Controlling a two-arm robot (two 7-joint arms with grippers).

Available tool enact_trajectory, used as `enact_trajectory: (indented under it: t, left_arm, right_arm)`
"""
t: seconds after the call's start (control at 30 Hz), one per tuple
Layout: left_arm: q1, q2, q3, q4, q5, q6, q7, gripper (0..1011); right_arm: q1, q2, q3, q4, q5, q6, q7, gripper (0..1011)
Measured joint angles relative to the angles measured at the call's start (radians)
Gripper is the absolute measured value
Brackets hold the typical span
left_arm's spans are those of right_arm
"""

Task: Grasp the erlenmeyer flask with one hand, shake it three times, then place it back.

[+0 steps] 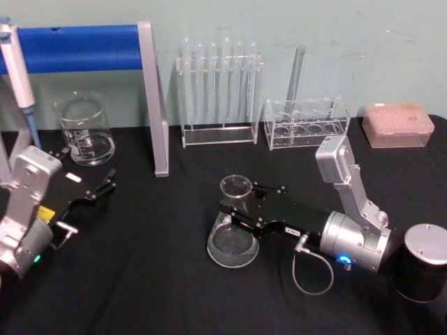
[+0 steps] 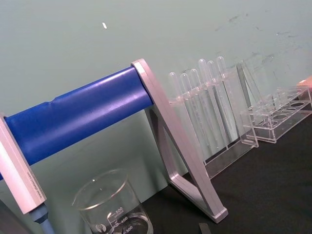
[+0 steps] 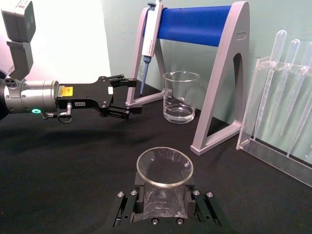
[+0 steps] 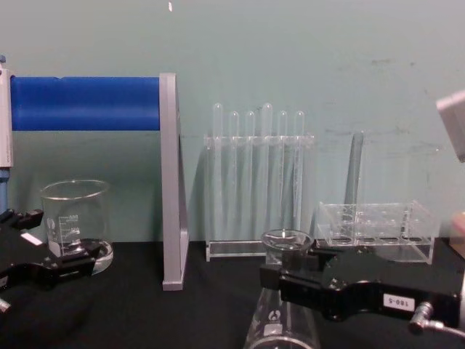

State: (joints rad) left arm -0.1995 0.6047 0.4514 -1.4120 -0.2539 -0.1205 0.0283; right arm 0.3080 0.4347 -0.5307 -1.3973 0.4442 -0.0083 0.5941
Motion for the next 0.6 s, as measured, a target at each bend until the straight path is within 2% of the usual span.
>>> enact_trajectory:
  t: [0.6]
  left_arm:
    - [0.0,0.0,0.0,0.0,0.0,0.0,0.0,1001]
  right_arm:
    - [-0.001,0.0,0.0,0.0,0.0,0.0,0.0,458]
